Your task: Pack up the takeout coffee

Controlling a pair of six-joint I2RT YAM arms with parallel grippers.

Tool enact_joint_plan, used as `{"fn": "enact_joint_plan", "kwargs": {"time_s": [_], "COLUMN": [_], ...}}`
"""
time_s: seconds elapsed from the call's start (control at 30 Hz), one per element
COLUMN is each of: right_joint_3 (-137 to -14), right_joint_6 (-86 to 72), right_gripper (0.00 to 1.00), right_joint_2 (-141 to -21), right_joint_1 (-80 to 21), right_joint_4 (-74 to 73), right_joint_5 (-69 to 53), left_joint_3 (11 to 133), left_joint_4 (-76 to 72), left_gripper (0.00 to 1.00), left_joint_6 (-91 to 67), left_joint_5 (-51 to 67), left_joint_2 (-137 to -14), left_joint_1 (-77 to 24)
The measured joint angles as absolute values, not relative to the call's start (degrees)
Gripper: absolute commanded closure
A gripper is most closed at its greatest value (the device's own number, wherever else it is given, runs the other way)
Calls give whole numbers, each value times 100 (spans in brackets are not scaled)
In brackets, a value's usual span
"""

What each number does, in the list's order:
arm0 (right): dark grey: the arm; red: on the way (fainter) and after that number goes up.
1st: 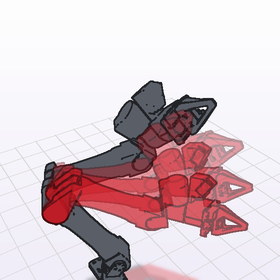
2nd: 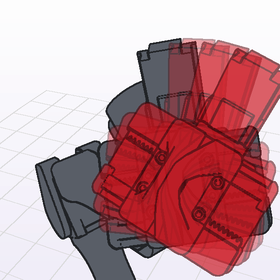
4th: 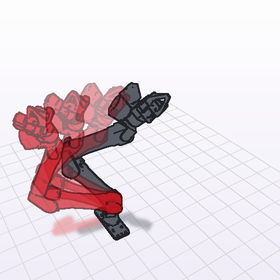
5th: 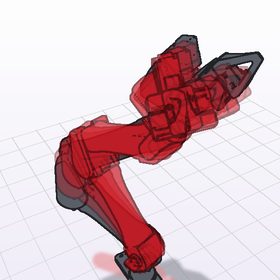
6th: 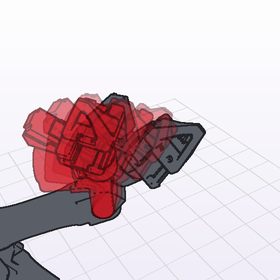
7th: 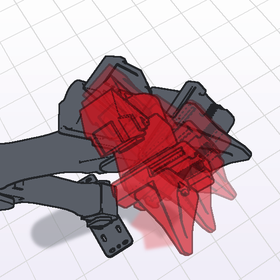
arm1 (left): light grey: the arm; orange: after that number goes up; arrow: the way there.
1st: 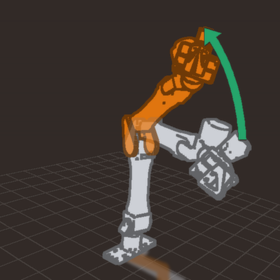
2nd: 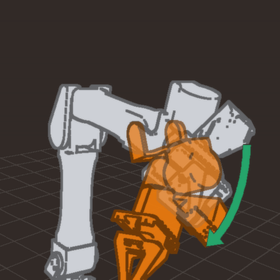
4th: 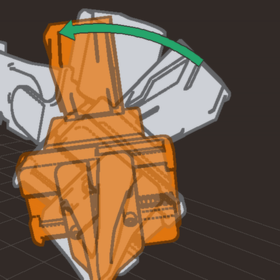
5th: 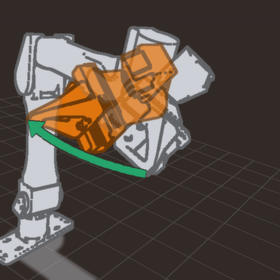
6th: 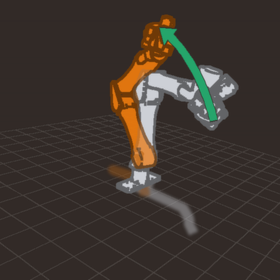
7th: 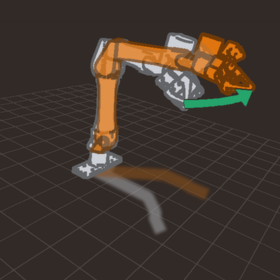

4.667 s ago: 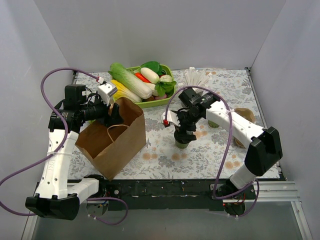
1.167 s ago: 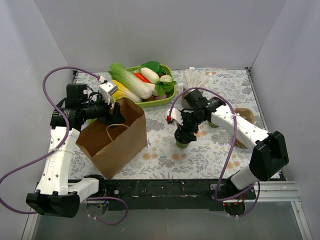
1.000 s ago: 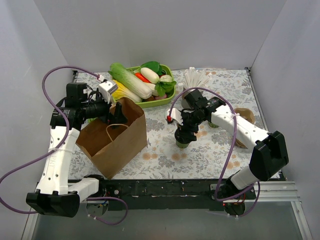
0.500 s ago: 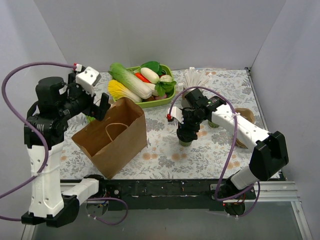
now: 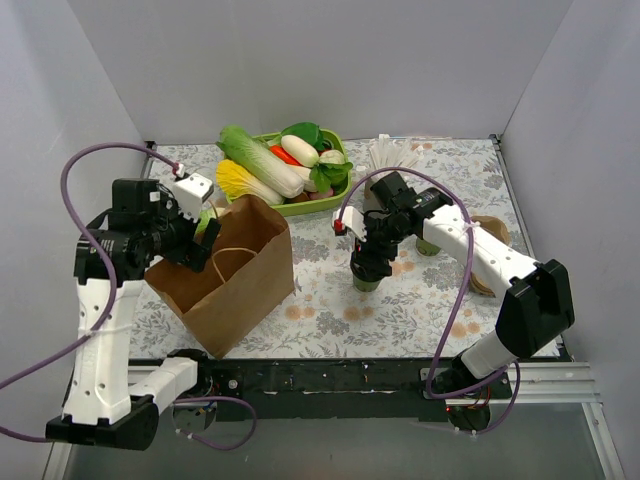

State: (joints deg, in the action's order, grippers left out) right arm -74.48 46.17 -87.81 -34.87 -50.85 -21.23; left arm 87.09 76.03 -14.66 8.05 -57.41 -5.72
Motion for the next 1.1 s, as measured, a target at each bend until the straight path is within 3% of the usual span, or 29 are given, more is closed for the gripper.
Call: {"fn": "enact_joint_plan", "kwargs": {"time_s": [0.07,0.17,0.2,0.23,0.3,0.43,0.73,1.1], "right_joint_3": [-7454,-7481,-7500,-7520,-7529,-7529,-7631,-8254], "right_joint_6": [4580,4517,4499,4486,4460,4390,4274,4051], "right_gripper": [48,48,48,48,47,48,50,51], "right_joint_2": [-8781,-8779,-8772,-8755,-8678,-8396,-8147,-8058], "right_joint_1": [-3485,-3472,-3463,-3450,-3420,-3347,-3153,-3144], "right_joint_4": [-5087,-5103,-5103,-5105,-5105,-5103,-5251,-5433], "right_joint_5": [-2152,-2171,-2180,-2182,-2176,-2084,-1966,-1850], "left_joint_3": [8466,8379,8396,8438,8584,8733,9542,10311], "left_joint_4": [7662,7721,7725,7736,7754,7738,7723,7011], "left_gripper": [33,56,67,85,93,100,100,100], "left_joint_6": [-1474,-1400,-1378,-1337,-1160,-585,510,650], "left_joint_5": [860,1046,1118,1212,1496,1984,2556,3070], "left_joint_2": [-5867,-6034,-6066,-6106,-6169,-6178,-7140,-7929], "left_joint_1": [-572,-572,-572,-572,-569,-569,-572,-655]}}
